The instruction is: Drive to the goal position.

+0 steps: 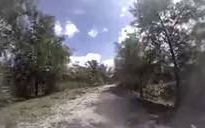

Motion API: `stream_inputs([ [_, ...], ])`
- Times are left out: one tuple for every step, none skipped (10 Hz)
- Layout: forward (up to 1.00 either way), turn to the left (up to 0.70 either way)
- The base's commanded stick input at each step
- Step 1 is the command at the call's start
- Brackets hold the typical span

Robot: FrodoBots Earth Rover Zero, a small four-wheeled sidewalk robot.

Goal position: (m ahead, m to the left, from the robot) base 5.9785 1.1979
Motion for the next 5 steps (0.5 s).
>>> stream_inputs([
  [0.7,0.0],
  [0.7,0.0],
  [0.7,0.0],
  [0.7,0.0],
  [0.7,0.0],
])
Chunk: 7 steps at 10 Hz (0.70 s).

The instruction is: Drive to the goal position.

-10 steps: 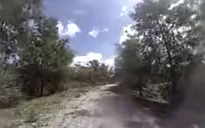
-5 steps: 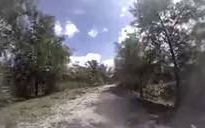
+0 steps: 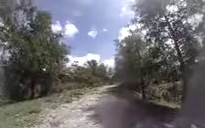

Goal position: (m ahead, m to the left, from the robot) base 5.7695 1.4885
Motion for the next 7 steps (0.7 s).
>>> stream_inputs([
  [0.7,0.0],
  [0.7,0.0],
  [0.7,0.0],
  [0.7,0.0],
  [0.7,0.0],
  [0.7,0.0],
  [0.7,0.0],
])
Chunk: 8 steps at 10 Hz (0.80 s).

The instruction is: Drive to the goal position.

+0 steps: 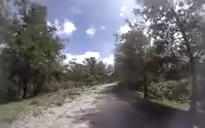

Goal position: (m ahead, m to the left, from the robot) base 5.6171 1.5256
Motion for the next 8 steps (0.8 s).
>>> stream_inputs([
  [0.7,0.0],
  [0.7,0.0],
  [0.7,0.0],
  [0.7,0.0],
  [0.7,0.0],
  [0.7,0.0],
  [0.7,0.0],
  [0.7,0.0],
])
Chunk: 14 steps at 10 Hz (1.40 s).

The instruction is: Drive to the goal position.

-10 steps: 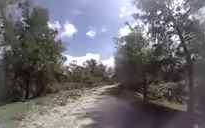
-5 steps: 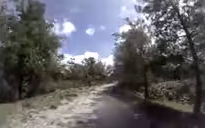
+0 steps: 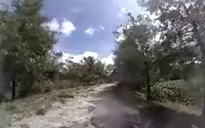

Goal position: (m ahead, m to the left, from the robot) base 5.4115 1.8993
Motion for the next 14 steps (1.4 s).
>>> stream_inputs([
  [0.7,0.0],
  [0.7,0.0],
  [0.7,0.01],
  [0.7,0.3],
  [0.7,0.35],
  [0.7,0.35],
  [0.7,0.35],
  [0.7,0.35],
  [0.7,0.17],
  [0.7,0.0],
  [0.7,0.0],
  [0.7,0.0],
  [0.7,0.0],
  [0.7,0.0],
])
